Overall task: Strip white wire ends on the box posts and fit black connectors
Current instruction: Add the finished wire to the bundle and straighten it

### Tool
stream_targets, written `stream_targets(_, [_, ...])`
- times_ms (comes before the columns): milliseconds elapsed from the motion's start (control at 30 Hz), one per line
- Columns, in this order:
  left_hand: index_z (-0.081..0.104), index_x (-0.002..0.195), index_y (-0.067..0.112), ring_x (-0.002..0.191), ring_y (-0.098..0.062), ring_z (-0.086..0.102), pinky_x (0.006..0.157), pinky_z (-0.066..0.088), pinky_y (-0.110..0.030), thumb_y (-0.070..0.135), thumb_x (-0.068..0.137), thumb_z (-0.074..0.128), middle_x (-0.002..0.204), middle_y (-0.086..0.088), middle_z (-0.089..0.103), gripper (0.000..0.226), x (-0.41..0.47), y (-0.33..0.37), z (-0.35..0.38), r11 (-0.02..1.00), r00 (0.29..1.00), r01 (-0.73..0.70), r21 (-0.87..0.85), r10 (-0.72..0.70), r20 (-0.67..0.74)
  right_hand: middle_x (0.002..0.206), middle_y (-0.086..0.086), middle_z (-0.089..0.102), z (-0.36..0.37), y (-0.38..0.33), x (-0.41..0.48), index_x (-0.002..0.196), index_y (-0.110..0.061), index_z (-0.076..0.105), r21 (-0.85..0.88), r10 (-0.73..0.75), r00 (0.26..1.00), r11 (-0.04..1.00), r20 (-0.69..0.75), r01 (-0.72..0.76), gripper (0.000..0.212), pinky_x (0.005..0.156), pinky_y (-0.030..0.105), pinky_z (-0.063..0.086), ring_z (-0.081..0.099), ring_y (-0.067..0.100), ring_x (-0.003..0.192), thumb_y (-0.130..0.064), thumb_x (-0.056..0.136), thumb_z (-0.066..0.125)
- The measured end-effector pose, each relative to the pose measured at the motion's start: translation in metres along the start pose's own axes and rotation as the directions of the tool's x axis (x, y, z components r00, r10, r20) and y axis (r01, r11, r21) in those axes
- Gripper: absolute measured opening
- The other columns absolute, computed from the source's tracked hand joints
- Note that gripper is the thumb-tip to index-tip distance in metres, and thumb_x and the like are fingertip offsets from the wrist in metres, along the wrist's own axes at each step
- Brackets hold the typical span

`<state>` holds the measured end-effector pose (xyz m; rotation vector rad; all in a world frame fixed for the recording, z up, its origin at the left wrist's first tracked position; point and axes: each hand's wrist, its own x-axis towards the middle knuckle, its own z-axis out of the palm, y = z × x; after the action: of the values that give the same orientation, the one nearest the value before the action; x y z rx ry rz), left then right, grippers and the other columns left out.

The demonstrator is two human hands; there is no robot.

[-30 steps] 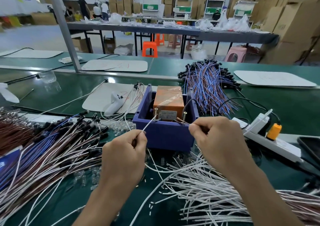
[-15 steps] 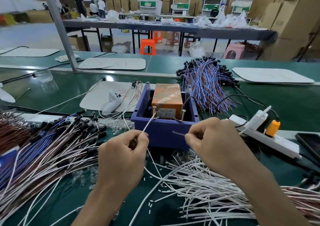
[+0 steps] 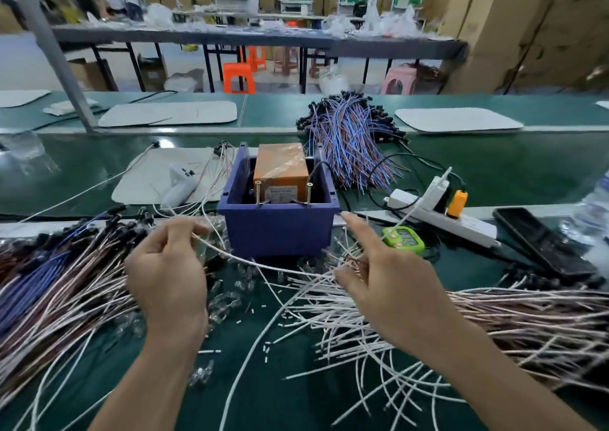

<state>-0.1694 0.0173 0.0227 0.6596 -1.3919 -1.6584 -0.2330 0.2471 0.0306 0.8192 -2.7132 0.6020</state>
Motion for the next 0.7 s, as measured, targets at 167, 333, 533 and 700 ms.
stream_targets(167, [0.073, 0.056, 0.025, 0.046, -0.008, 0.048, 0.043, 0.039, -0.023, 0.016, 0.093, 0.06, 0.051, 0.008, 0.058, 0.04, -0.005, 0.006, 0.0, 0.995, 0.999, -0.029, -0.094, 0.032, 0.032, 0.099, -0.008, 0.07, 0.024, -0.014, 0.0, 0.117, -0.029, 0.068, -0.262, -0.052, 0.989, 0.961, 0.141, 0.088, 0.034, 0.081, 0.034, 0.049, 0.065, 0.018, 0.096, -0.049, 0.093, 0.055])
stream_targets(333, [0.071, 0.115, 0.017, 0.058, -0.003, 0.064, 0.059, 0.056, -0.025, 0.019, 0.101, 0.064, 0.066, 0.012, 0.07, 0.016, 0.003, 0.006, -0.004, 0.997, 0.996, -0.003, -0.079, -0.004, -0.09, 0.087, -0.003, 0.06, 0.032, -0.018, -0.001, 0.083, -0.021, 0.067, -0.215, -0.131, 0.991, 0.969, -0.031, 0.121, 0.033, 0.075, 0.038, 0.046, 0.056, 0.022, 0.081, -0.032, 0.104, 0.044])
stream_targets(533, [0.057, 0.137, 0.012, 0.138, -0.023, 0.044, 0.117, 0.035, -0.039, 0.037, 0.09, 0.071, 0.149, -0.01, 0.051, 0.056, -0.014, 0.012, -0.004, 0.526, 0.707, -0.667, 0.528, 0.669, 0.227, 0.058, -0.005, 0.061, 0.011, -0.028, 0.011, 0.076, -0.025, 0.055, -0.445, -0.212, 0.977, 0.875, 0.0, 0.189, 0.024, 0.047, 0.029, 0.032, 0.059, 0.018, 0.047, -0.034, 0.089, 0.073])
stream_targets(700, [0.057, 0.141, 0.037, 0.113, 0.004, 0.052, 0.099, 0.044, -0.029, 0.056, 0.102, 0.04, 0.127, 0.016, 0.068, 0.047, -0.063, 0.003, 0.022, 0.614, 0.606, -0.695, 0.375, 0.219, 0.765, 0.047, -0.004, 0.06, 0.003, -0.03, 0.008, 0.075, -0.022, 0.071, -0.49, -0.227, 0.974, 0.852, -0.022, 0.187, 0.026, 0.05, 0.026, 0.04, 0.059, 0.018, 0.041, -0.023, 0.057, 0.089])
